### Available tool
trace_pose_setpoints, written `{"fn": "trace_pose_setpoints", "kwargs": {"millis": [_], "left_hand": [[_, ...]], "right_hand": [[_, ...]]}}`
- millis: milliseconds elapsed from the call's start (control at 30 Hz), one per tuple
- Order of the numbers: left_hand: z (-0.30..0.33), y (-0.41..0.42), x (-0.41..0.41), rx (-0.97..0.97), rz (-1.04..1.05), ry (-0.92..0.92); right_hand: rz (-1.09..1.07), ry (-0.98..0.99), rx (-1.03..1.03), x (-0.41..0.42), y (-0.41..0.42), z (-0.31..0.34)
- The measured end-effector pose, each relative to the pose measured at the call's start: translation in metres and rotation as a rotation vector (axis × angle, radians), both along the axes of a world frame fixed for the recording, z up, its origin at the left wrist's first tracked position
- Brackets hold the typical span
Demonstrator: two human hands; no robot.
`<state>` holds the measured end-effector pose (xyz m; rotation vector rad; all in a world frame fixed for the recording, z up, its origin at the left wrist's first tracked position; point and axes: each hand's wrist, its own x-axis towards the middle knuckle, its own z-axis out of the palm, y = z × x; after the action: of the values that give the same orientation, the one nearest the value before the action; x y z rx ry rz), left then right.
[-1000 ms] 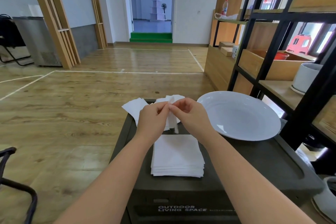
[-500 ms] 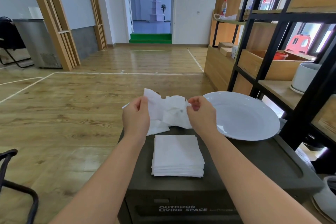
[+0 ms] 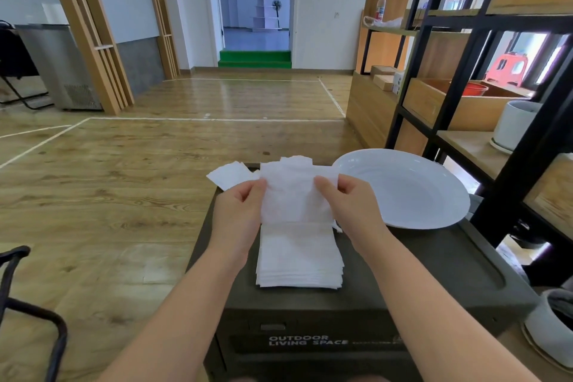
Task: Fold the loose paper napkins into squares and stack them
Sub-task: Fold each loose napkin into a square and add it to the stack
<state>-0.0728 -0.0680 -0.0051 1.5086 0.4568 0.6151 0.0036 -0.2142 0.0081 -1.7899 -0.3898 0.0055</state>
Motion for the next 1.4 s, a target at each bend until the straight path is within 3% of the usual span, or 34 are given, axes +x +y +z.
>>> {"fn": "trace_pose_setpoints", "kwargs": {"millis": [133,267,367,467,633,1200,1400], "left_hand": [[-0.019,-0.003,-0.011,0.357,0.108,0.106],[-0.035,-0.004,-0.02,0.579,0.112,0.179],[-0.044,-0.007,-0.028,0.756,0.139,0.21],[-0.046,-0.004,-0.027,0.673,0.122,0.126],[-0.05,0.004,-0.026,0.492,0.029,0.101],[-0.056,0.005,-0.026,0.546,0.011,0.181],[-0.056,0.005,-0.026,0.535,0.005,0.125]], "right_hand": [[-0.049,-0.009,-0.138,-0.006,-0.009,-0.022],[-0.055,-0.059,-0.239,-0.01,-0.021,-0.043],[0.021,-0.016,-0.178,-0.014,-0.028,-0.054],[0.038,0.07,-0.039,-0.015,-0.031,-0.058],[0.037,0.164,0.022,-0.011,-0.032,-0.062],[0.039,0.095,-0.021,-0.01,-0.032,-0.065],[0.023,0.097,-0.02,-0.01,-0.032,-0.066]]}}
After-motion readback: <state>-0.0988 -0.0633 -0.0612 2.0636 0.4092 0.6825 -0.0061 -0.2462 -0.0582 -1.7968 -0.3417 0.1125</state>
